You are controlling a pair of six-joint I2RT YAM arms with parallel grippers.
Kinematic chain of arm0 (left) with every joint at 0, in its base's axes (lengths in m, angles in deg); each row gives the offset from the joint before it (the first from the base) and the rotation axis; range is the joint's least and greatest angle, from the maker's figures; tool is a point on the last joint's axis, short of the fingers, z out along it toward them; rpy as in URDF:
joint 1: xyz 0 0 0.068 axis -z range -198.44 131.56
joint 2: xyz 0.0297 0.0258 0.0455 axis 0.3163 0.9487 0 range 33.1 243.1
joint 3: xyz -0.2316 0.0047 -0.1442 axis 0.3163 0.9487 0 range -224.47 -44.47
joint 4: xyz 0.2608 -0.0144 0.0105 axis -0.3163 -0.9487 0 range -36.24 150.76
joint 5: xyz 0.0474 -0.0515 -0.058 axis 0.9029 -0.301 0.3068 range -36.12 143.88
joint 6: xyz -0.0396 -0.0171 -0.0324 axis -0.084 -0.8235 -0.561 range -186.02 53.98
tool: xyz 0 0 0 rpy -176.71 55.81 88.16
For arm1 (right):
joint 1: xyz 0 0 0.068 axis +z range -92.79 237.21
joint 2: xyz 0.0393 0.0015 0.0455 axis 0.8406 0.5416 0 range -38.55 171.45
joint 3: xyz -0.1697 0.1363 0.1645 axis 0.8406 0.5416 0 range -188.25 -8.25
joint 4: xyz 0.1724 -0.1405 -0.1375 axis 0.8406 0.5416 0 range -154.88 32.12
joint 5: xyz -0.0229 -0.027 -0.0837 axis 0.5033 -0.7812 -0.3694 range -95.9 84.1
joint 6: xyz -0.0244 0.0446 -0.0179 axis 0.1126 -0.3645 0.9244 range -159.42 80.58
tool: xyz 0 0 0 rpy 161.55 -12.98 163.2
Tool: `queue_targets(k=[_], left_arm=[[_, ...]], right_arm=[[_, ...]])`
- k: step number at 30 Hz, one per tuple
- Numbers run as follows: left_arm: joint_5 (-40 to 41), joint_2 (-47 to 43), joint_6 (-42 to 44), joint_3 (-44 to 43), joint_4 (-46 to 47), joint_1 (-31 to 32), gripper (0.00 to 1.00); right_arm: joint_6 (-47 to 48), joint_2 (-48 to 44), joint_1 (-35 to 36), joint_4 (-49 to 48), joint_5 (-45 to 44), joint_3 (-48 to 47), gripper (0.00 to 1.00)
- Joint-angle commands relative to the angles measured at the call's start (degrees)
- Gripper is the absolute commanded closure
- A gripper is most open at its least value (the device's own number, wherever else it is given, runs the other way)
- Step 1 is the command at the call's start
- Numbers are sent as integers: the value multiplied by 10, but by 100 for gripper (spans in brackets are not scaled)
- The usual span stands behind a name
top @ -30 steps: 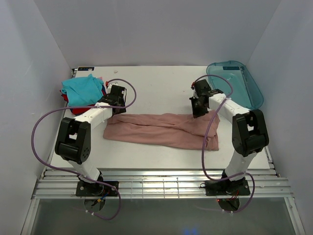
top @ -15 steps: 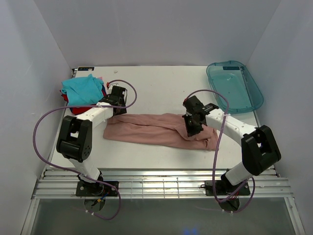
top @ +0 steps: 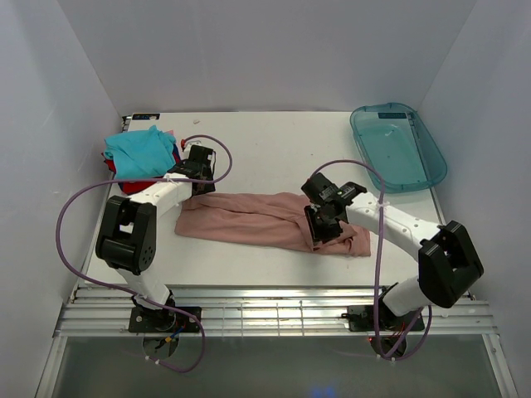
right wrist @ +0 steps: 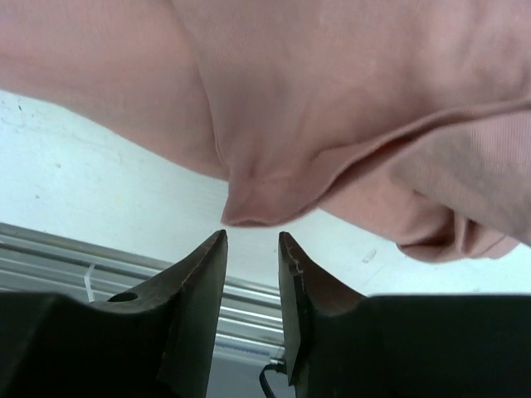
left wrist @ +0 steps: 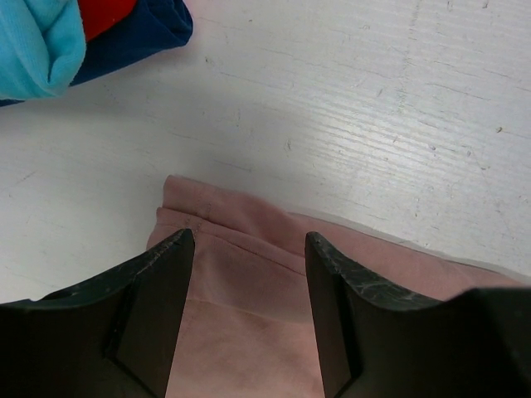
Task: Fold and stack the t-shirts
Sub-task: Fold the tshirt
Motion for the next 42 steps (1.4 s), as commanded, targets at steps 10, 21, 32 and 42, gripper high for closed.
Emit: queue_targets(k=[10, 21, 32, 42], left_arm=[[-25, -24, -28, -22, 12, 5, 33], [-29, -32, -31, -15, 11, 29, 33], [-16, -33, -26, -8, 11, 30, 34], [-12, -18, -23, -21, 12, 30, 34]], right_arm=[[19, 11, -27, -16, -180, -63, 57], [77, 70, -130, -108, -186, -29, 57], [116, 87, -154, -100, -116, -58, 57], [104, 34, -153, -26, -121, -45, 89]])
